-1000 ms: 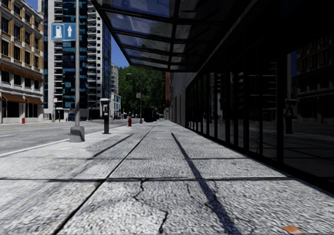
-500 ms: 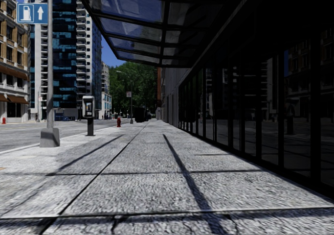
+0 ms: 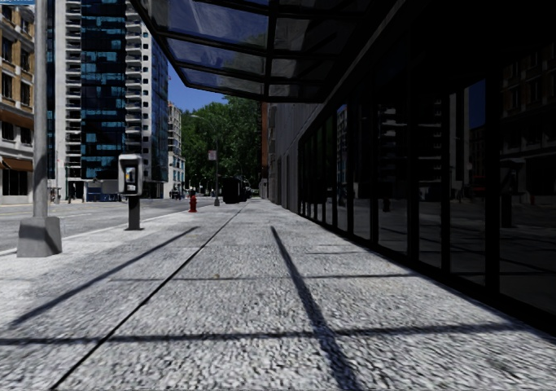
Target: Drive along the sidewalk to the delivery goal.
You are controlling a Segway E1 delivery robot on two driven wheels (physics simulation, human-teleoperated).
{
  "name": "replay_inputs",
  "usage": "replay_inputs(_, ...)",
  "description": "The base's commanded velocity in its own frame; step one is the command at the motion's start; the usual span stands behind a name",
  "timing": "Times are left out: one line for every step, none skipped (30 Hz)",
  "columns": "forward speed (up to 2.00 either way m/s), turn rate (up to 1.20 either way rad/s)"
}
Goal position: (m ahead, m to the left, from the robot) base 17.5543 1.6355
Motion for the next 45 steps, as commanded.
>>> replay_inputs(1.89,0.0)
replay_inputs(1.89,0.0)
replay_inputs(1.91,0.0)
replay_inputs(1.93,0.0)
replay_inputs(1.94,0.0)
replay_inputs(1.95,0.0)
replay_inputs(1.95,0.0)
replay_inputs(1.95,0.0)
replay_inputs(1.96,0.0)
replay_inputs(1.96,0.0)
replay_inputs(1.96,0.0)
replay_inputs(1.96,0.0)
replay_inputs(1.96,0.0)
replay_inputs(1.96,0.0)
replay_inputs(1.96,0.0)
replay_inputs(1.96,0.02)
replay_inputs(1.96,0.36)
replay_inputs(1.96,0.52)
replay_inputs(1.96,0.52)
replay_inputs(1.97,0.0)
replay_inputs(1.97,0.0)
replay_inputs(1.97,0.0)
replay_inputs(1.97,0.0)
replay_inputs(1.97,0.0)
replay_inputs(1.97,0.0)
replay_inputs(1.97,0.0)
replay_inputs(1.97,0.0)
replay_inputs(1.97,0.0)
replay_inputs(1.97,0.0)
replay_inputs(1.97,0.0)
replay_inputs(1.97,0.0)
replay_inputs(1.97,0.0)
replay_inputs(1.97,0.0)
replay_inputs(1.97,0.0)
replay_inputs(1.97,0.0)
replay_inputs(1.97,0.0)
replay_inputs(1.97,0.0)
replay_inputs(1.97,0.0)
replay_inputs(1.97,0.0)
replay_inputs(1.97,0.0)
replay_inputs(1.97,0.0)
replay_inputs(1.97,0.0)
replay_inputs(1.97,0.0)
replay_inputs(1.97,0.0)
replay_inputs(1.97,0.0)
